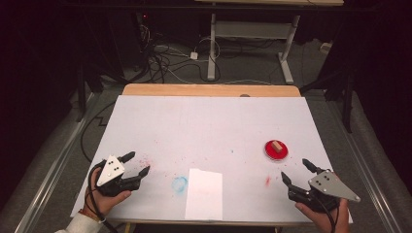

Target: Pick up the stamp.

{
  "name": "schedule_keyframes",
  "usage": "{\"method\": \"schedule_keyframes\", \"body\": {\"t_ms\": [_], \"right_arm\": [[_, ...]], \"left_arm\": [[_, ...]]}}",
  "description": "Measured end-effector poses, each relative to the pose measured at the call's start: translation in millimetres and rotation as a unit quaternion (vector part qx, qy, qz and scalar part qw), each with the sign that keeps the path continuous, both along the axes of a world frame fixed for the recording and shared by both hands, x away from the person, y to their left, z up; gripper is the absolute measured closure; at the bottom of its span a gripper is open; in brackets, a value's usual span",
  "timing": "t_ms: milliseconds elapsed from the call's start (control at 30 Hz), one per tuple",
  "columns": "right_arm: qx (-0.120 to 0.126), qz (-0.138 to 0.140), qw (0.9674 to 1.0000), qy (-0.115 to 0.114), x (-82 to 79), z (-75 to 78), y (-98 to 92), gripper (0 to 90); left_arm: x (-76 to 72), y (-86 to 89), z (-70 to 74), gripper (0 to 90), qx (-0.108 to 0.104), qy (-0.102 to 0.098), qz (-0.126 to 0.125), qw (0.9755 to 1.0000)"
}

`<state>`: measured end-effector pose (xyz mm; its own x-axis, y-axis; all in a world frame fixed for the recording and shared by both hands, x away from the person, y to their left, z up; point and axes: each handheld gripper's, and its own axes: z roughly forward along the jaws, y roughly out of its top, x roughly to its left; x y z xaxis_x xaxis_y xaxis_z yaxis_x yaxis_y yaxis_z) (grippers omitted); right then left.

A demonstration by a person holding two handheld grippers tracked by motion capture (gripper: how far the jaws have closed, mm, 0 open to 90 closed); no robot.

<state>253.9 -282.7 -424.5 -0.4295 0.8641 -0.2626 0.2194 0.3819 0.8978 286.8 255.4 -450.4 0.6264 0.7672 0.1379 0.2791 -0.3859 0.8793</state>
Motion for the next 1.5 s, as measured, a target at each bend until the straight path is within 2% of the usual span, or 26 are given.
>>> {"method": "schedule_keyframes", "body": {"t_ms": [100, 200, 267, 333, 400, 500, 567, 633, 800, 933, 1000, 1133, 1200, 1333, 1500], "right_arm": [[0.000, -0.006, 1.0000, 0.005, 1.5, -0.7, -3.0, 25.7], [0.000, -0.011, 0.9999, 0.010, 4.8, 0.6, -5.6, 26.2], [-0.011, -0.015, 0.9998, 0.011, 9.1, 2.8, -7.2, 26.1], [-0.017, -0.016, 0.9995, 0.020, 16.0, 6.6, -9.3, 26.1], [-0.017, -0.016, 0.9990, 0.039, 24.1, 13.7, -12.3, 26.7], [-0.022, -0.016, 0.9977, 0.063, 37.9, 27.2, -15.3, 31.6], [-0.040, -0.020, 0.9945, 0.094, 51.6, 34.3, -14.2, 36.4], [-0.052, -0.015, 0.9898, 0.132, 67.9, 37.2, -12.0, 38.2], [-0.069, -0.021, 0.9842, 0.162, 104.1, 36.3, -4.8, 43.8], [-0.059, -0.009, 0.9760, 0.209, 128.8, 23.1, -1.1, 47.7], [-0.061, -0.015, 0.9734, 0.220, 137.6, 17.1, 0.8, 49.0], [-0.060, -0.011, 0.9685, 0.241, 150.3, 6.5, 5.7, 54.7], [-0.063, -0.006, 0.9657, 0.252, 154.6, 0.1, 8.2, 54.6], [-0.066, 0.002, 0.9637, 0.259, 157.3, -5.2, 12.3, 60.2], [-0.057, -0.004, 0.9621, 0.267, 161.2, -13.3, 9.4, 68.4]], "left_arm": [[2.9, -2.8, -2.5, 23.7, 0.005, 0.004, 0.003, 1.0000], [3.7, -5.2, -5.4, 19.4, 0.022, 0.010, 0.008, 0.9997], [2.8, -5.4, -6.9, 16.8, 0.025, 0.012, 0.006, 0.9996], [2.7, -5.5, -7.6, 16.7, 0.025, 0.015, 0.007, 0.9996], [3.4, -5.7, -8.0, 16.7, 0.026, 0.022, 0.006, 0.9994], [3.3, -7.1, -10.3, 16.7, 0.031, 0.027, 0.001, 0.9992], [4.2, -7.5, -11.2, 16.7, 0.036, 0.031, 0.003, 0.9989], [5.6, -8.1, -12.4, 17.0, 0.037, 0.039, 0.001, 0.9986], [7.4, -8.8, -15.6, 17.3, 0.042, 0.045, 0.003, 0.9981], [6.8, -5.9, -16.6, 16.8, 0.035, 0.048, 0.003, 0.9983], [6.6, -4.8, -17.4, 16.8, 0.034, 0.049, 0.005, 0.9982], [5.7, -3.5, -17.8, 16.8, 0.036, 0.051, 0.007, 0.9980], [4.8, -3.4, -17.6, 16.8, 0.036, 0.050, 0.006, 0.9981], [3.4, -2.7, -16.8, 17.6, 0.034, 0.046, 0.006, 0.9984], [3.3, -3.1, -16.8, 18.2, 0.034, 0.048, 0.006, 0.9983]]}}
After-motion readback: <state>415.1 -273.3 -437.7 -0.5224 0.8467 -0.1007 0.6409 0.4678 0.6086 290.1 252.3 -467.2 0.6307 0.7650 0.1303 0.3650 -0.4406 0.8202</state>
